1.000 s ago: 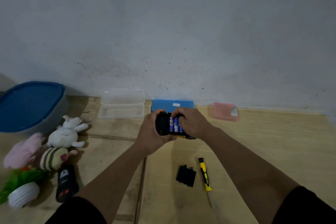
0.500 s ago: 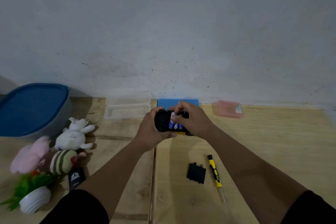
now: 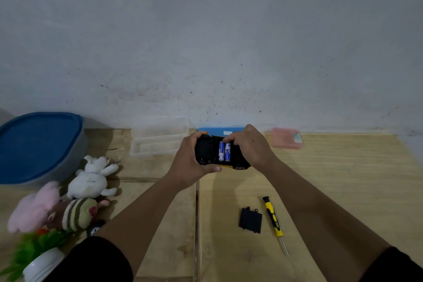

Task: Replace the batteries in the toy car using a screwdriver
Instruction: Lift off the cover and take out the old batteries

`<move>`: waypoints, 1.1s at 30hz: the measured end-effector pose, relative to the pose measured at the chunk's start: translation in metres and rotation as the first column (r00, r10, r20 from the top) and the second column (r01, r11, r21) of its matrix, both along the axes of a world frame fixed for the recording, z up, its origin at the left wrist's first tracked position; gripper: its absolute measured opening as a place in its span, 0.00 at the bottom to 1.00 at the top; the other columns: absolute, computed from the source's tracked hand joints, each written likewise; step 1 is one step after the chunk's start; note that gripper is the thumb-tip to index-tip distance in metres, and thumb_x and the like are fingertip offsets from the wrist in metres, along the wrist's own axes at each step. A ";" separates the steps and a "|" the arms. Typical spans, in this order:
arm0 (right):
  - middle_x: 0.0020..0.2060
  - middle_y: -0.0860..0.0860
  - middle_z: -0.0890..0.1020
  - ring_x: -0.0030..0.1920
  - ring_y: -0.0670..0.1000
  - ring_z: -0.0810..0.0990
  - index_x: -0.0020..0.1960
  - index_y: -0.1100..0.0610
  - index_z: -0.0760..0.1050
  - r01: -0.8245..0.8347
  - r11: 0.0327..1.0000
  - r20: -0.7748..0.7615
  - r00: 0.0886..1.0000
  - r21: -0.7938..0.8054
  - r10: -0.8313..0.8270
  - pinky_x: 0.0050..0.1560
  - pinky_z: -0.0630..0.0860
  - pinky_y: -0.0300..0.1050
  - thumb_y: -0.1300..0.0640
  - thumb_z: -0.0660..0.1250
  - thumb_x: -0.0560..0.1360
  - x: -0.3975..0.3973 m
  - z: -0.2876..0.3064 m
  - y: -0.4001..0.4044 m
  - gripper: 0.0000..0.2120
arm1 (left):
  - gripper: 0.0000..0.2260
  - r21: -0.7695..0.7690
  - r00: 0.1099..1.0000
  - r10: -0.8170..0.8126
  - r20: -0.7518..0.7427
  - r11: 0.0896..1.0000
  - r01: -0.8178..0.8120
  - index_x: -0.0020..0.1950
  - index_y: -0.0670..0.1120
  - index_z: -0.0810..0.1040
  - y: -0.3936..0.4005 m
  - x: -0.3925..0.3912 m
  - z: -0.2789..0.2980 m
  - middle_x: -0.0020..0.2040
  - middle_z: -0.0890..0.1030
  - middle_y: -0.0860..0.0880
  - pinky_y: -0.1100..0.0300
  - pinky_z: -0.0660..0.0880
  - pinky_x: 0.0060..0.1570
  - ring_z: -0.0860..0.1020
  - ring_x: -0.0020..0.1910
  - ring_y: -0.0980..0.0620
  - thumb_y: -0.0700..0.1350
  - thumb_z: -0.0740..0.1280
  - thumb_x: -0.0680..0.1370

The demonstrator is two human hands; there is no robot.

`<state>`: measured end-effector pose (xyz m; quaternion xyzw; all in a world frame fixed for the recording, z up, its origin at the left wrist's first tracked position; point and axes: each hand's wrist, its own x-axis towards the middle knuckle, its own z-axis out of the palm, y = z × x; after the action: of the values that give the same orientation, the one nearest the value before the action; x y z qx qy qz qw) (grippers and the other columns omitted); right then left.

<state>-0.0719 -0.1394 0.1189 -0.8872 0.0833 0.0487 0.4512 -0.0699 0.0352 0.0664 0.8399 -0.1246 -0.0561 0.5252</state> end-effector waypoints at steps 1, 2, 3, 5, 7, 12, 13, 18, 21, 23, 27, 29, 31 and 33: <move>0.42 0.49 0.67 0.42 0.47 0.71 0.49 0.57 0.82 0.022 1.000 -0.005 1.000 0.021 -0.021 0.42 0.70 0.39 0.56 0.57 0.77 -0.002 -0.001 0.001 0.14 | 0.40 0.012 1.000 -0.006 0.015 1.000 0.005 0.68 0.52 0.65 0.001 0.000 0.000 0.62 0.68 0.51 0.58 0.71 0.62 0.69 0.62 0.54 0.45 0.81 0.60; 0.43 0.50 0.67 0.43 0.48 0.71 0.47 0.57 0.82 0.036 0.998 -0.010 0.999 0.047 -0.035 0.45 0.72 0.42 0.57 0.58 0.77 -0.003 -0.002 0.002 0.14 | 0.41 0.019 1.000 -0.008 0.024 1.000 0.007 0.68 0.52 0.65 0.002 0.000 0.000 0.63 0.68 0.51 0.60 0.70 0.62 0.69 0.62 0.55 0.45 0.81 0.60; 0.43 0.50 0.67 0.44 0.49 0.72 0.44 0.56 0.82 0.041 0.996 -0.014 0.999 0.075 -0.040 0.49 0.73 0.46 0.57 0.58 0.77 -0.004 -0.002 0.003 0.13 | 0.41 0.023 1.000 -0.007 0.028 1.000 0.007 0.68 0.52 0.65 0.003 0.000 0.000 0.63 0.67 0.51 0.61 0.70 0.61 0.69 0.61 0.56 0.44 0.81 0.60; 0.43 0.50 0.67 0.46 0.51 0.72 0.39 0.51 0.80 0.046 0.993 -0.033 0.999 0.113 -0.042 0.53 0.74 0.50 0.58 0.57 0.76 -0.006 -0.002 0.006 0.15 | 0.41 0.027 0.999 -0.007 0.042 1.000 0.006 0.68 0.52 0.65 0.004 -0.001 0.000 0.62 0.67 0.52 0.64 0.69 0.60 0.69 0.61 0.56 0.44 0.81 0.60; 0.44 0.50 0.67 0.48 0.52 0.73 0.40 0.52 0.80 0.050 0.991 -0.063 0.997 0.124 -0.042 0.54 0.75 0.53 0.58 0.56 0.76 -0.004 -0.001 0.009 0.14 | 0.41 0.031 0.998 -0.004 0.055 1.000 0.003 0.69 0.51 0.65 0.004 -0.002 0.000 0.62 0.67 0.52 0.66 0.68 0.59 0.69 0.60 0.57 0.44 0.81 0.60; 0.46 0.50 0.67 0.45 0.49 0.73 0.46 0.57 0.80 0.077 0.992 -0.130 0.989 0.098 -0.064 0.51 0.74 0.51 0.57 0.56 0.73 0.000 -0.007 0.012 0.14 | 0.42 0.035 0.999 -0.015 0.033 0.999 0.014 0.69 0.50 0.65 0.004 -0.006 -0.002 0.62 0.68 0.51 0.64 0.68 0.60 0.69 0.60 0.56 0.44 0.81 0.60; 0.47 0.50 0.68 0.44 0.48 0.73 0.48 0.58 0.79 0.070 0.995 -0.138 0.989 0.077 -0.059 0.50 0.74 0.50 0.57 0.56 0.72 0.001 -0.009 0.012 0.14 | 0.42 0.035 0.999 -0.018 0.027 0.999 0.017 0.69 0.50 0.65 0.003 -0.007 -0.002 0.62 0.68 0.51 0.64 0.68 0.60 0.69 0.60 0.56 0.44 0.81 0.60; 0.50 0.55 0.75 0.42 0.47 0.71 0.46 0.60 0.76 -0.110 0.990 -0.061 0.993 -0.092 0.104 0.40 0.67 0.38 0.54 0.58 0.77 -0.006 -0.019 0.007 0.11 | 0.41 0.048 0.999 -0.034 0.001 0.998 0.034 0.69 0.50 0.64 0.003 -0.011 -0.005 0.62 0.68 0.51 0.64 0.68 0.60 0.69 0.60 0.56 0.44 0.81 0.60; 0.43 0.47 0.73 0.41 0.43 0.72 0.43 0.55 0.73 -0.113 0.989 0.071 0.990 -0.094 0.120 0.37 0.68 0.35 0.52 0.65 0.76 -0.016 -0.014 0.010 0.07 | 0.41 0.045 1.000 -0.009 -0.010 0.999 0.009 0.69 0.50 0.64 0.000 -0.013 -0.005 0.62 0.67 0.51 0.66 0.68 0.58 0.68 0.59 0.56 0.45 0.81 0.61; 0.41 0.48 0.77 0.39 0.45 0.73 0.43 0.55 0.71 -0.158 0.984 0.106 0.980 -0.082 0.167 0.36 0.68 0.37 0.54 0.67 0.74 -0.020 -0.014 0.011 0.07 | 0.41 0.031 1.000 -0.001 -0.014 1.000 0.001 0.69 0.50 0.64 -0.003 -0.013 -0.004 0.62 0.67 0.52 0.66 0.68 0.57 0.68 0.59 0.56 0.46 0.81 0.61; 0.42 0.51 0.79 0.37 0.46 0.77 0.52 0.56 0.71 -0.103 0.993 0.173 0.981 0.063 0.091 0.34 0.71 0.30 0.59 0.65 0.76 -0.022 -0.011 0.008 0.07 | 0.41 0.031 1.000 -0.020 0.005 0.999 0.019 0.69 0.50 0.64 -0.006 -0.010 0.001 0.62 0.67 0.52 0.65 0.68 0.57 0.68 0.60 0.56 0.46 0.81 0.61; 0.39 0.51 0.78 0.33 0.45 0.76 0.57 0.54 0.69 -0.034 0.964 0.159 0.987 0.263 -0.009 0.30 0.72 0.30 0.59 0.62 0.78 -0.022 -0.006 0.006 0.08 | 0.41 0.031 1.000 -0.009 0.015 0.999 0.008 0.68 0.50 0.64 -0.006 -0.009 0.003 0.61 0.67 0.52 0.66 0.68 0.57 0.68 0.59 0.56 0.45 0.81 0.61; 0.35 0.50 0.77 0.31 0.43 0.74 0.57 0.53 0.70 0.012 0.949 0.150 0.987 0.314 -0.062 0.29 0.70 0.32 0.57 0.60 0.80 -0.020 -0.002 0.000 0.07 | 0.41 0.025 1.000 0.003 0.020 1.000 -0.004 0.68 0.50 0.65 -0.005 -0.007 0.004 0.61 0.68 0.51 0.67 0.68 0.57 0.69 0.59 0.56 0.45 0.81 0.61; 0.30 0.50 0.75 0.27 0.42 0.73 0.54 0.54 0.74 0.012 0.959 0.158 0.986 0.283 -0.059 0.27 0.68 0.33 0.55 0.61 0.79 -0.020 -0.001 -0.005 0.06 | 0.40 0.021 1.000 0.007 0.024 1.000 -0.007 0.68 0.51 0.65 -0.004 -0.006 0.004 0.61 0.68 0.51 0.69 0.67 0.56 0.69 0.60 0.56 0.45 0.81 0.61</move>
<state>-0.0922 -0.1446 0.1178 -0.8136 0.0540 -0.0216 0.5785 -0.0761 0.0314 0.0706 0.8465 -0.1272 -0.0455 0.5150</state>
